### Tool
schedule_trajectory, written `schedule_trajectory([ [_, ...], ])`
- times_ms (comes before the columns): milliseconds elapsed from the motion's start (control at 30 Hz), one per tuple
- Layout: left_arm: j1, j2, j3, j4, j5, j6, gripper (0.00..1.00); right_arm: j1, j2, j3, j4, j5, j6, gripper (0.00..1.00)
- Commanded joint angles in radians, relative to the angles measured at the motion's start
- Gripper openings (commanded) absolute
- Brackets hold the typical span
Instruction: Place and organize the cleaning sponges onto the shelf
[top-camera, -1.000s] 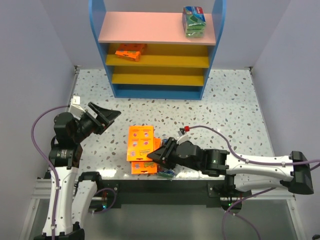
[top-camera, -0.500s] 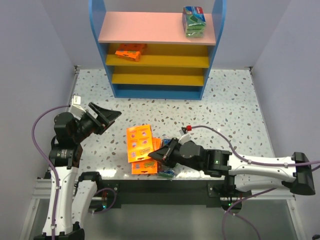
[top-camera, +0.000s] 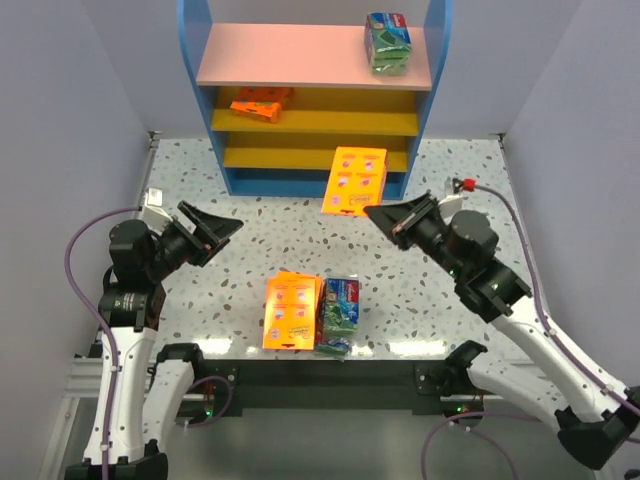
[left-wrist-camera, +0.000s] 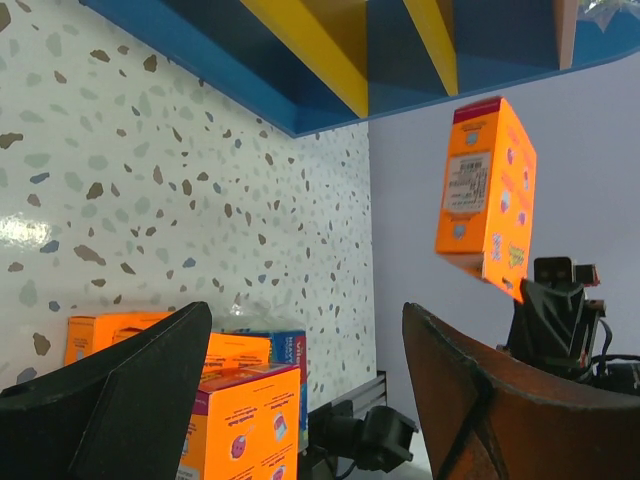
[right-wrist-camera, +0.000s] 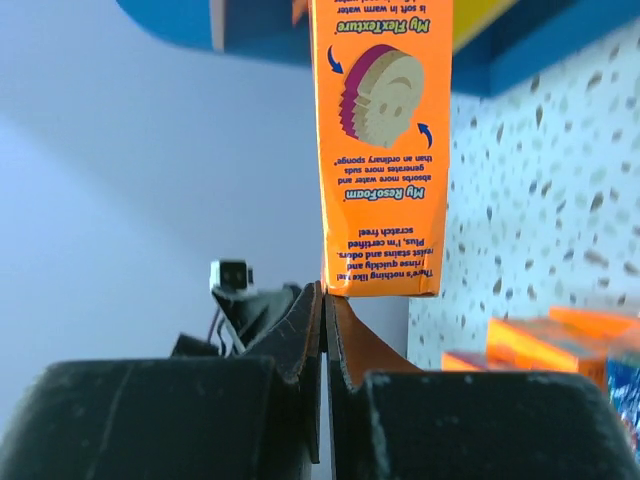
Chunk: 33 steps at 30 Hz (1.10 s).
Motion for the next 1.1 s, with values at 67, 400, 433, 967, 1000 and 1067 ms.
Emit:
schedule_trajectory([
  [67,-0.002,0.0,0.032,0.053,0.028,0.011,0.82,-0.273,0.127,0.117,0.135,-0.376,-0.085,0.0],
  [400,-0.002,-0.006,0.047,0.032,0.043,0.018,0.82,-0.499,0.426,0.256,0.338,-0.61,-0.048,0.0],
  [433,-0.003,-0.008,0.049,0.03,0.042,0.021,0.82,-0.511,0.453,0.261,0.374,-0.616,-0.047,0.0],
  [967,-0.002,0.023,0.075,0.076,0.072,0.008,0.81,-0.648,0.653,0.387,0.442,-0.679,0.002,0.0],
  [1000,-0.002,0.024,0.08,0.075,0.071,0.008,0.81,-0.652,0.671,0.413,0.424,-0.676,0.001,0.0],
  [1067,-0.002,0.027,0.083,0.076,0.071,0.008,0.81,-0.657,0.693,0.437,0.401,-0.665,-0.01,0.0],
])
